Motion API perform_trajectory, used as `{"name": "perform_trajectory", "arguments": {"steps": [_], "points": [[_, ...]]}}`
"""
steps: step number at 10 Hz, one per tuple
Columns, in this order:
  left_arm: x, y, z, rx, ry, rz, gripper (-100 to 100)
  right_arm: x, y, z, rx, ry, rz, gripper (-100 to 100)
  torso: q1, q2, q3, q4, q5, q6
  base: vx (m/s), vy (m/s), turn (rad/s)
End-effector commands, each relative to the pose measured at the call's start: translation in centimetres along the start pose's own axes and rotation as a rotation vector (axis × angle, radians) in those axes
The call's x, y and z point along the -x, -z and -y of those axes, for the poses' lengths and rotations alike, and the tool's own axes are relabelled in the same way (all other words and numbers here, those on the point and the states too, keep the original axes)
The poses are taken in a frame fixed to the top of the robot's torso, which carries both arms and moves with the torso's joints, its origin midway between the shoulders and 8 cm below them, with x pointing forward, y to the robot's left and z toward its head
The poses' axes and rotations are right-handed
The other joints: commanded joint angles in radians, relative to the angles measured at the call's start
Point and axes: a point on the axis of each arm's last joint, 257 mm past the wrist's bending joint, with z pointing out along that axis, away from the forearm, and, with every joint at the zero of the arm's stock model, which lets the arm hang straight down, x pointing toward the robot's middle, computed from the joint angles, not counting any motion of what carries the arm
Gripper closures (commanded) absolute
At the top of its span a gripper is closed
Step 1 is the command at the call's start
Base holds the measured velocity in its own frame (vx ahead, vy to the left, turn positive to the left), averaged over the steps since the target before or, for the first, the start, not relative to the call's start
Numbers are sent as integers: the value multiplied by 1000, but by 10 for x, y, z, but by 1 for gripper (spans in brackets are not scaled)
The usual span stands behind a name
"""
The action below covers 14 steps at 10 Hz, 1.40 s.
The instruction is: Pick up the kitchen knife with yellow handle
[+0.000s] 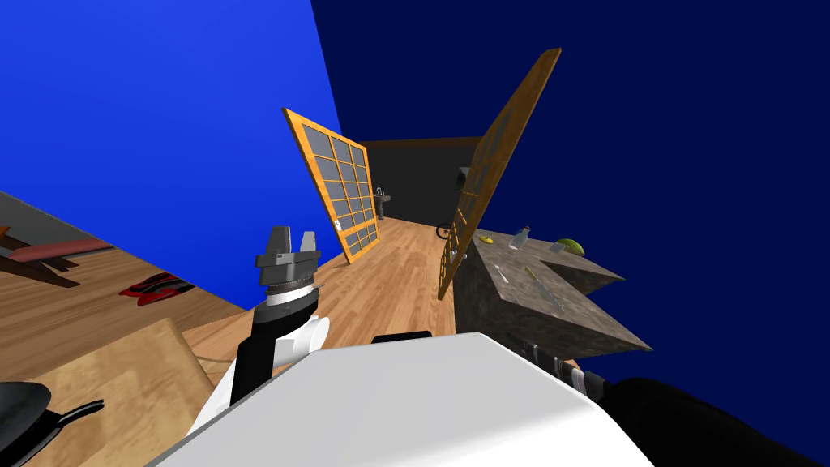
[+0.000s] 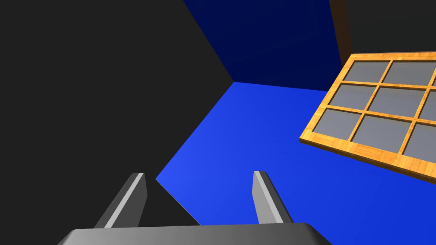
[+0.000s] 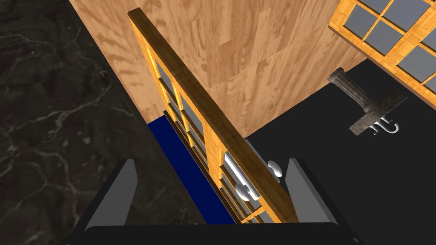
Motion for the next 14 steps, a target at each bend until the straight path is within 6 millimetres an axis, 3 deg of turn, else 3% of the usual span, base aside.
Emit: {"name": "perform_trajectory", "arguments": {"steps": [1, 2, 3, 5, 7, 8, 9, 10, 12, 13, 14], "points": [[0, 0, 0, 0, 0, 0, 0, 12, 18, 32, -91, 45, -15, -100, 0, 0, 0, 0, 0, 0, 94, -34, 83], [0, 0, 0, 0, 0, 0, 0, 19, 19, 31, -97, 69, -25, -100, -1, 0, 0, 0, 0, 0, 89, -34, 39], [0, 0, 0, 0, 0, 0, 0, 28, 31, 50, -157, 103, -38, -100, 0, 0, 0, 0, 0, 0, 110, -44, 74], [0, 0, 0, 0, 0, 0, 0, 35, 35, 56, -175, 122, -41, -100, -1, -1, 0, 0, 0, 0, 73, -36, 20], [0, 0, 0, 0, 0, 0, 0, 63, 65, 94, -307, 203, -64, -100, -1, 1, 1, 0, 0, 0, 138, -88, 82], [0, 0, 0, 0, 0, 0, 0, 71, 68, 96, -319, 221, -66, -100, -6, -5, -2, -1, -1, 0, 154, -116, 54], [0, 0, 0, 0, 0, 0, 0, 86, 84, 112, -382, 262, -76, -100, -6, -4, -3, -1, -2, 0, 120, -93, 58], [0, 0, 0, 0, 0, 0, 0, 88, 84, 112, -383, 266, -77, -100, -4, -3, -2, -1, -1, 0, 81, -67, 38], [0, 0, 0, 0, 0, 0, 0, 115, 113, 137, -492, 336, -95, -100, -4, 0, 0, 0, -1, 0, 115, -132, 74], [0, 0, 0, 0, 0, 0, 0, 117, 113, 136, -493, 341, -96, -100, -8, -3, -1, -1, -2, 0, 124, -136, 44], [0, 0, 0, 0, 0, 0, 0, 127, 126, 145, -539, 369, -107, -100, -7, -2, -1, -1, -2, 0, 141, -125, 32]]}}
